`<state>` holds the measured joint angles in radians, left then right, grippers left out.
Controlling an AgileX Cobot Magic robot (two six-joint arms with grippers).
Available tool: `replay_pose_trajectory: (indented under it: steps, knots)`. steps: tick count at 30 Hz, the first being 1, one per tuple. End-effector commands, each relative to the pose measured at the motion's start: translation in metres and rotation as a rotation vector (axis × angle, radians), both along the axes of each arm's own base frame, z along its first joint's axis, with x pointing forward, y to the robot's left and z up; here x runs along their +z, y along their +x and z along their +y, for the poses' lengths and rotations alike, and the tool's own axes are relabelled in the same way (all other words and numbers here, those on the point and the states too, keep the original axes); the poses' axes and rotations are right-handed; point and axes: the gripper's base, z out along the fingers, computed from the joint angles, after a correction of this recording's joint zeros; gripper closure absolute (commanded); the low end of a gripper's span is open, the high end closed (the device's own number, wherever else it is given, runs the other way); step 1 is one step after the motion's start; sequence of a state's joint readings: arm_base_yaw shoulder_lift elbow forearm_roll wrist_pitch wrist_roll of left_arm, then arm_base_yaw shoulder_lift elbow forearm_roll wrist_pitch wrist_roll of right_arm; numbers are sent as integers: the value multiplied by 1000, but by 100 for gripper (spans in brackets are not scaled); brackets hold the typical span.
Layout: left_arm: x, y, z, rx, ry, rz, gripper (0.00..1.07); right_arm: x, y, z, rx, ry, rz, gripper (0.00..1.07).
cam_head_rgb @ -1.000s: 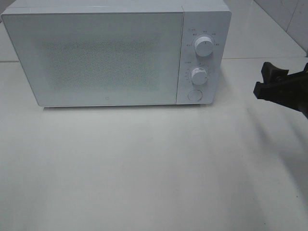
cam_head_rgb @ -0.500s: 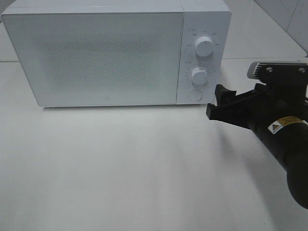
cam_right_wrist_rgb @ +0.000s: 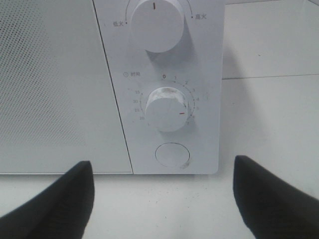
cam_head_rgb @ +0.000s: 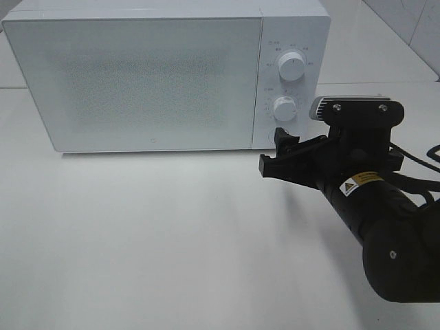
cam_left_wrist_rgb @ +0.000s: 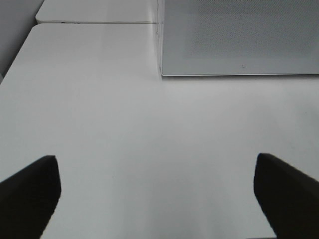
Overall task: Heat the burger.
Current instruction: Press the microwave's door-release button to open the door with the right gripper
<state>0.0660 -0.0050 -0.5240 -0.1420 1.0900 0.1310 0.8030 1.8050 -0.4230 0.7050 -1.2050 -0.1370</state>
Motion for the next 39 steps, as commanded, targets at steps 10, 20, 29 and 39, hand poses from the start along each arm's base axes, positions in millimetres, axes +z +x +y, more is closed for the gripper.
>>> replay_pose_trajectory:
  steps: [10, 20, 29, 39]
  knots:
    - [1, 0, 0, 2, -4, -15, 9, 6, 2, 2, -128, 529, 20, 49]
    - [1, 0, 0, 2, -4, -15, 9, 6, 2, 2, -247, 1047, 116, 77]
    - [1, 0, 0, 2, -4, -15, 9, -3, 0, 2, -394, 1376, 255, 102]
    - [1, 0, 0, 2, -4, -15, 9, -10, -2, 0, -484, 1404, 317, 107]
